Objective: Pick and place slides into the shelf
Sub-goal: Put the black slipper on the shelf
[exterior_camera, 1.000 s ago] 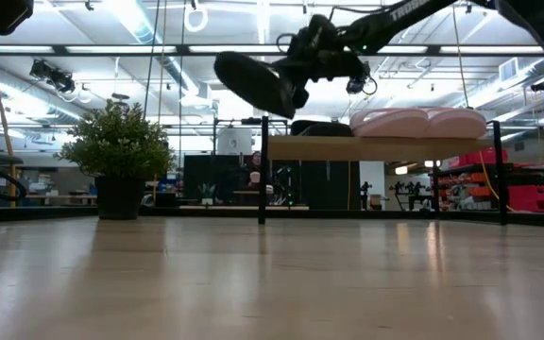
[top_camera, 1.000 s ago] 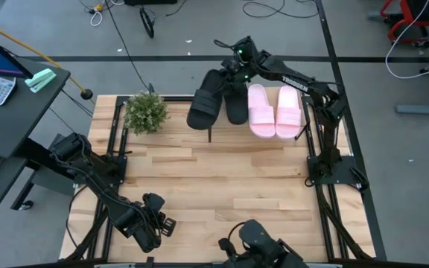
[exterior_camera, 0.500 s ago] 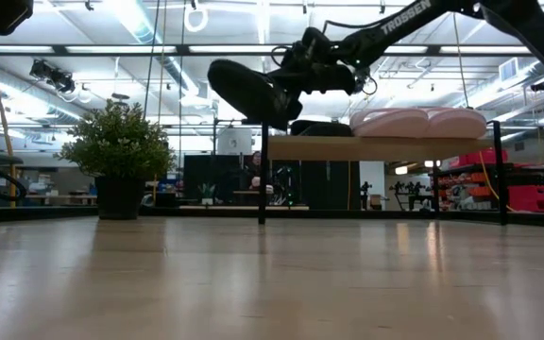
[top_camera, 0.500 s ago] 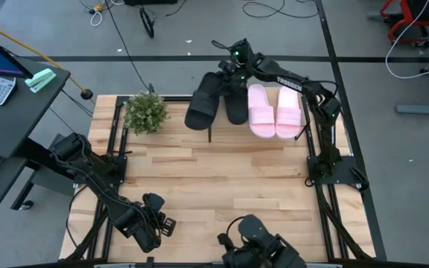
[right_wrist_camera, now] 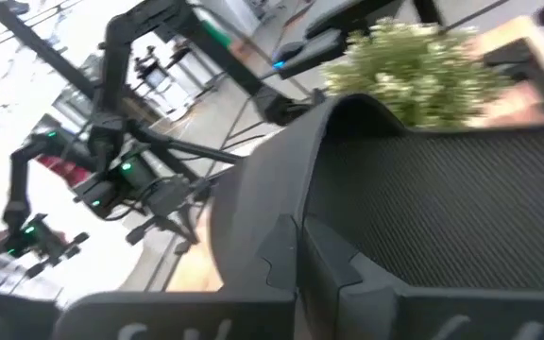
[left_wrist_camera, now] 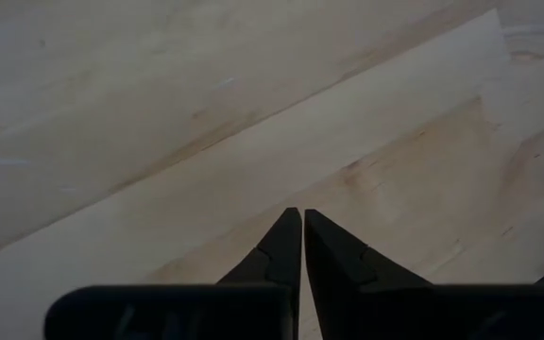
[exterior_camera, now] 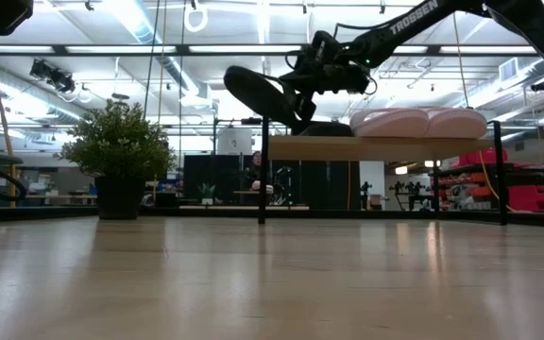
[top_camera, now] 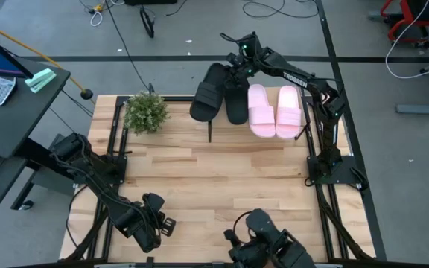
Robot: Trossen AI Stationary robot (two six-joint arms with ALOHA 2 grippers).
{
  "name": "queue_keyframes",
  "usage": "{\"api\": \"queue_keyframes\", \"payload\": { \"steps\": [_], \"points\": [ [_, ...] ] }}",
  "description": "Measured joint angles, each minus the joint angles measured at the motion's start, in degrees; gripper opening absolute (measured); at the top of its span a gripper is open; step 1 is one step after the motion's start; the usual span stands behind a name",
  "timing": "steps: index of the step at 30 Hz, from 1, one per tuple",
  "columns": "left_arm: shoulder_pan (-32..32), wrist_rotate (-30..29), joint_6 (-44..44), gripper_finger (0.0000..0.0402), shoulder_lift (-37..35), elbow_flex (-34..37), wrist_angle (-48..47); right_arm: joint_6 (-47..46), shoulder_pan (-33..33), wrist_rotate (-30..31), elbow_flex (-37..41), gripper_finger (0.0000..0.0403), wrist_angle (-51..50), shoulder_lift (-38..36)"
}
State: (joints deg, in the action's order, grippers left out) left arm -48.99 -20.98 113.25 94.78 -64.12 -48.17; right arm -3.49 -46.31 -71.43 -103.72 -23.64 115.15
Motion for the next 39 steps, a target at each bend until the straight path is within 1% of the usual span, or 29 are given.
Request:
{"api": "queue_keyframes", "payload": {
  "steps": [4, 8, 16, 21, 29, 34, 39],
  "points": [
    [0.02, -0.02, -0.35, 0.0024, 0.00, 0.00, -0.22, 0.71, 2.60, -1.51, 0.00, 0.0004, 0.38, 0.01],
    [0.02, -0.02, -0.37, 0.0030, 0.00, 0.00, -0.31, 0.92, 4.52, -2.10, 0.00, 0.0004, 3.60, 0.04],
    [0.01, 0.01, -0.06, 0.0024, 0.00, 0.00, -0.20, -2.82, 2.24, -0.10, -0.04, 0.0004, 4.82, 2.22],
    [0.00, -0.01, 0.02, 0.0018, 0.00, 0.00, -0.16, -2.52, 1.29, -0.05, -0.11, 0.0004, 3.18, 3.04],
    [0.02, 0.01, 0.03, 0.0030, 0.00, 0.00, -0.30, -2.19, 0.99, 1.15, -0.07, 0.0004, 1.56, 1.77],
    [0.01, 0.01, 0.02, 0.0029, 0.00, 0.00, -0.51, -1.04, 0.55, 2.03, -0.04, 0.0004, -1.74, 1.38],
    [0.02, 0.00, 0.07, 0.0021, 0.00, 0.00, -0.51, 3.43, 0.35, 3.75, -0.10, 0.0007, -7.10, 1.21]
  ]
}}
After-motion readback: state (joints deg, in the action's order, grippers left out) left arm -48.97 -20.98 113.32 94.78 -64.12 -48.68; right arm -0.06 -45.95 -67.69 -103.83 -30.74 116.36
